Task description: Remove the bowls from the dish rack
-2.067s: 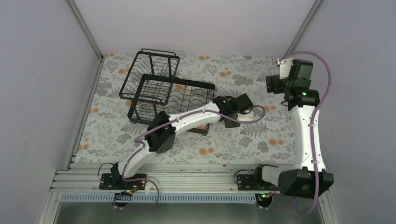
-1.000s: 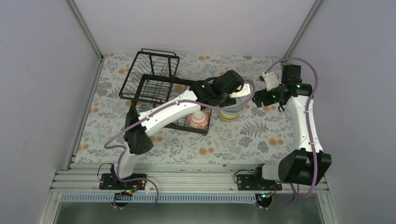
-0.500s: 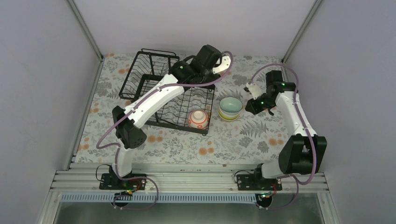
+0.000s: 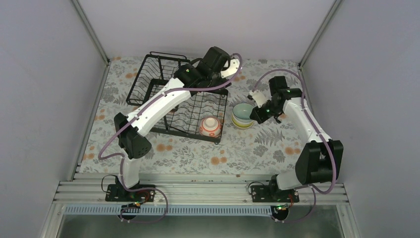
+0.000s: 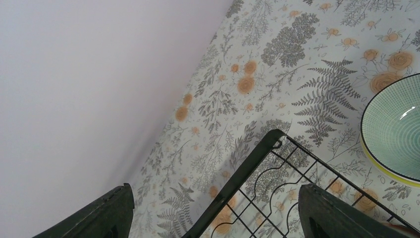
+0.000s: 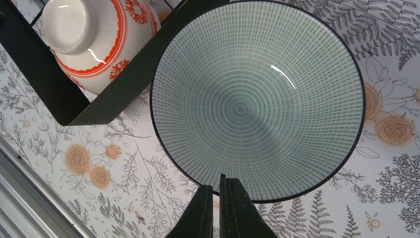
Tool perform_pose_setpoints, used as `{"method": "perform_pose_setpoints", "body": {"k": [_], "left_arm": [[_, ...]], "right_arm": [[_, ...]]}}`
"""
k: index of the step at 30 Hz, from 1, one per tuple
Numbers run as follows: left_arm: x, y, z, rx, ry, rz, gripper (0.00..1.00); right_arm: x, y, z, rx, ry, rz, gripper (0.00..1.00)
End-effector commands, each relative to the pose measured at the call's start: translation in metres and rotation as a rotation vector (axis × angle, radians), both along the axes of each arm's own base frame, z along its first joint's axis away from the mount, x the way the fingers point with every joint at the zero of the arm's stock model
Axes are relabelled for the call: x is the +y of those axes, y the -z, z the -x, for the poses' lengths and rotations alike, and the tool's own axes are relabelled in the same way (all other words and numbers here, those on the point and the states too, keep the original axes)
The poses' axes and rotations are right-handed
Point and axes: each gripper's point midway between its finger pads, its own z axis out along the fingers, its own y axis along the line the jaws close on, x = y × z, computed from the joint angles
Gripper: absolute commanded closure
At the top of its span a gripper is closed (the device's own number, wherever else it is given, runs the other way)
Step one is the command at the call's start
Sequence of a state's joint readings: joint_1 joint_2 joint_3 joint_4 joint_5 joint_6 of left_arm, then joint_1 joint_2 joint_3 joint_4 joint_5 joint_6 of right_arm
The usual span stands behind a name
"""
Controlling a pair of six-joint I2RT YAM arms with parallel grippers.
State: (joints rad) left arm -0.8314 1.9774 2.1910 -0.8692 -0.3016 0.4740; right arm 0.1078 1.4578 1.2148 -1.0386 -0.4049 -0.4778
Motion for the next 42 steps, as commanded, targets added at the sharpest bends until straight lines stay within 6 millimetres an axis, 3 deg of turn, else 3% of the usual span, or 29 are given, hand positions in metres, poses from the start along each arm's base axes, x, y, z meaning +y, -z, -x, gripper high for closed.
{"method": "perform_pose_setpoints", "body": {"k": [1, 12, 15, 19, 20, 22, 23, 25, 33, 36, 42], "left_arm": [[0.002, -0.017, 0.005, -0.01, 0.002, 0.048, 0.17], [0.005, -0.018, 0.006, -0.01, -0.002, 0.047, 0.16], [0.006, -0.02, 0.006, -0.016, -0.002, 0.047, 0.16], [0.011, -0.032, 0.006, -0.043, -0.01, 0.054, 0.14], [0.013, -0.036, 0.005, -0.05, -0.012, 0.058, 0.13], [0.021, -0.046, 0.002, -0.067, -0.027, 0.067, 0.07], [0.027, -0.051, 0.0, -0.074, -0.035, 0.075, 0.01], [0.04, -0.061, -0.002, -0.082, -0.047, 0.092, 0.0], [0.094, -0.093, -0.002, -0.135, -0.101, 0.161, 0.0], [0.115, -0.091, -0.006, -0.136, -0.144, 0.167, 0.0], [0.136, -0.088, -0.006, -0.131, -0.176, 0.191, 0.0]], "right_arm": [[0.001, 0.012, 0.0, 0.021, 0.016, 0.013, 0.95], [0.0, 0.025, 0.001, 0.035, 0.021, 0.035, 0.95], [0.003, 0.012, -0.001, 0.01, 0.013, 0.025, 0.93], [0.011, -0.026, -0.007, -0.057, -0.004, -0.017, 0.88], [0.015, -0.034, -0.007, -0.061, -0.013, -0.033, 0.82], [0.024, -0.038, -0.005, -0.044, -0.042, -0.036, 0.58], [0.029, -0.035, -0.002, -0.027, -0.059, -0.028, 0.52], [0.04, -0.03, 0.003, -0.012, -0.1, -0.005, 0.45], [0.1, -0.021, 0.004, -0.054, -0.226, 0.081, 0.36], [0.127, -0.012, 0.002, -0.059, -0.268, 0.13, 0.36], [0.167, 0.016, -0.005, -0.093, -0.342, 0.254, 0.31]]}}
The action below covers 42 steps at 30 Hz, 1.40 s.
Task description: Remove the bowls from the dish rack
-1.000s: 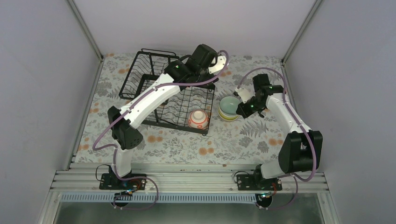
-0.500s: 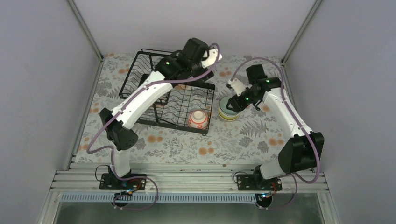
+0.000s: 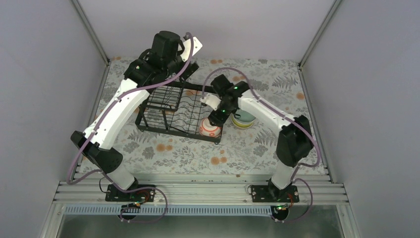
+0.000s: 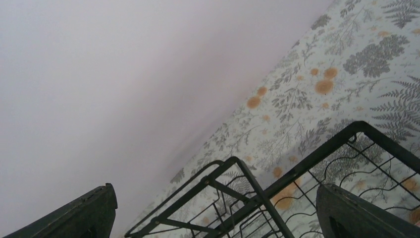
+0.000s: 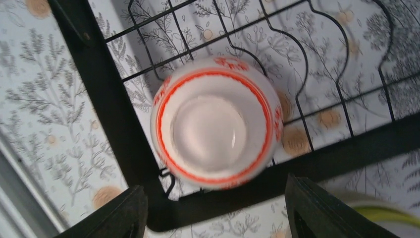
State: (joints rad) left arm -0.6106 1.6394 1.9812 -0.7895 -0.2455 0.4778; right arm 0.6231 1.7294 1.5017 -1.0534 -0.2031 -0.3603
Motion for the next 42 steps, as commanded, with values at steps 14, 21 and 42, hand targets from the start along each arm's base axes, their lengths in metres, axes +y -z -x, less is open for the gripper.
{"method": "perform_pose_setpoints", "body": {"k": [14, 21, 42], "left_arm": [[0.014, 0.013, -0.004, 0.044, 0.002, 0.072, 0.0], [0.013, 0.017, -0.007, 0.055, 0.0, 0.071, 0.0], [0.003, 0.032, -0.009, 0.104, 0.031, 0.072, 0.0]], "right_arm": [[0.023, 0.039, -0.026, -0.106, -0.008, 0.168, 0.2], [0.031, 0.043, -0.011, -0.036, -0.045, 0.12, 0.2], [0.038, 0.057, -0.011, -0.01, -0.045, 0.101, 0.57]]}}
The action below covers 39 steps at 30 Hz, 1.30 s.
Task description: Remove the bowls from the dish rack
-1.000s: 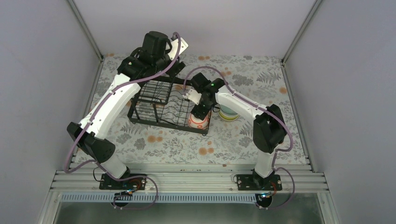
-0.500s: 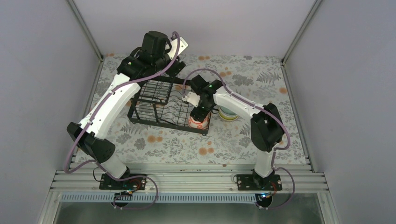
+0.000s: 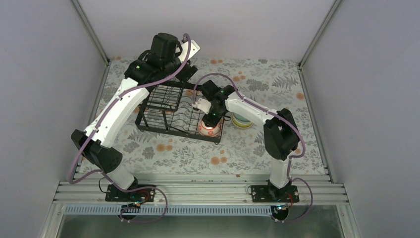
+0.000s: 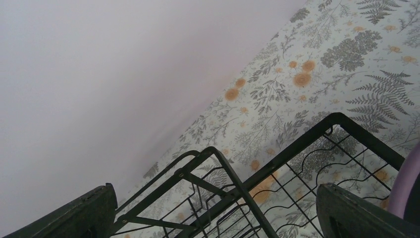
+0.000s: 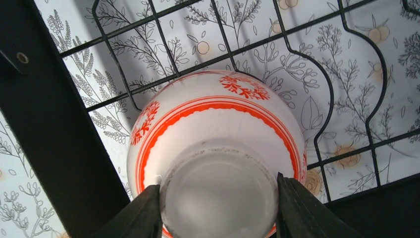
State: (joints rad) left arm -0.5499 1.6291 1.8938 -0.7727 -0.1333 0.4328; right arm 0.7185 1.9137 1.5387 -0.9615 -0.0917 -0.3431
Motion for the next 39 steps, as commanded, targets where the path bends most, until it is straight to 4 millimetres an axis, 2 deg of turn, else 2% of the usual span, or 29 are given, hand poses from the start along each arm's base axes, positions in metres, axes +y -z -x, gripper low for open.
{"method": "perform_pose_setpoints", "body": {"k": [1, 8, 13, 20, 25, 29, 34, 39], "left_arm": [[-0.004, 0.001, -0.003, 0.013, 0.013, 0.027, 0.0], [-0.008, 0.006, -0.001, 0.032, 0.029, 0.036, 0.0], [-0.014, 0.008, -0.004, 0.047, 0.039, 0.06, 0.0], [-0.037, 0.011, -0.005, 0.102, 0.11, 0.145, 0.0], [-0.045, -0.005, -0.005, 0.123, 0.169, 0.205, 0.0], [-0.048, -0.019, -0.005, 0.171, 0.245, 0.301, 0.0], [-0.05, -0.027, 0.006, 0.246, 0.383, 0.413, 0.0], [-0.059, -0.016, 0.024, 0.421, 0.6, 0.556, 0.0]], "right_arm": [[0.004, 0.001, 0.0, 0.009, 0.002, -0.014, 0.61], [0.001, 0.003, 0.0, 0.005, 0.009, -0.004, 0.83], [0.004, -0.015, -0.008, -0.05, 0.015, -0.036, 0.86], [0.0, -0.086, -0.024, -0.221, 0.043, -0.143, 0.88], [-0.023, -0.131, -0.033, -0.343, 0.095, -0.191, 0.89], [-0.045, -0.154, -0.045, -0.416, 0.143, -0.221, 0.89], [-0.066, -0.172, -0.057, -0.478, 0.191, -0.264, 0.9], [-0.072, -0.198, -0.066, -0.554, 0.21, -0.336, 0.9]]}}
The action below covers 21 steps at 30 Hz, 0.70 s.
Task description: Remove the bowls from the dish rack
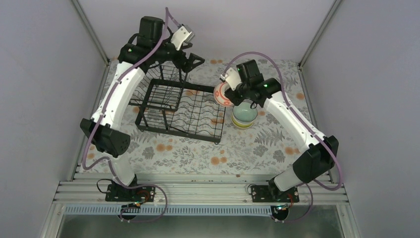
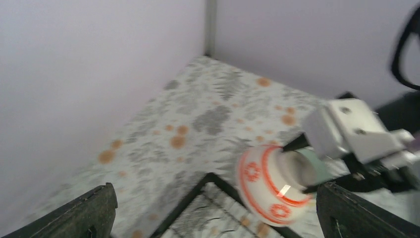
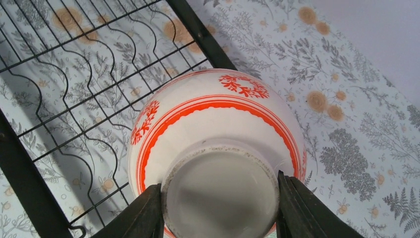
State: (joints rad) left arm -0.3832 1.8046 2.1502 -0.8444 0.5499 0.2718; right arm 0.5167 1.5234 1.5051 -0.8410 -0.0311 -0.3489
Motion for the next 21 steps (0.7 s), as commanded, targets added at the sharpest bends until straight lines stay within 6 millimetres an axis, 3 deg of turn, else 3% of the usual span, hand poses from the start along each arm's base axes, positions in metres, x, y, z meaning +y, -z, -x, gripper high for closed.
{"method": "perform_pose_setpoints", "body": {"k": [1, 8, 21], "left_arm": [[-0.026, 0.01, 0.037, 0.207, 0.337, 0.188, 0.0], [-0.042, 0.035, 0.042, 0.347, 0.513, 0.262, 0.0], [-0.064, 0.073, 0.039, 0.482, 0.598, 0.3, 0.0]], "right_arm": [[0.004, -0.047, -0.012, -0.159, -0.014, -0.097, 0.9], [-0.001, -0.073, -0.023, -0.209, 0.008, -0.127, 0.9], [-0.001, -0.106, -0.028, -0.266, -0.002, -0.176, 0.9]]}}
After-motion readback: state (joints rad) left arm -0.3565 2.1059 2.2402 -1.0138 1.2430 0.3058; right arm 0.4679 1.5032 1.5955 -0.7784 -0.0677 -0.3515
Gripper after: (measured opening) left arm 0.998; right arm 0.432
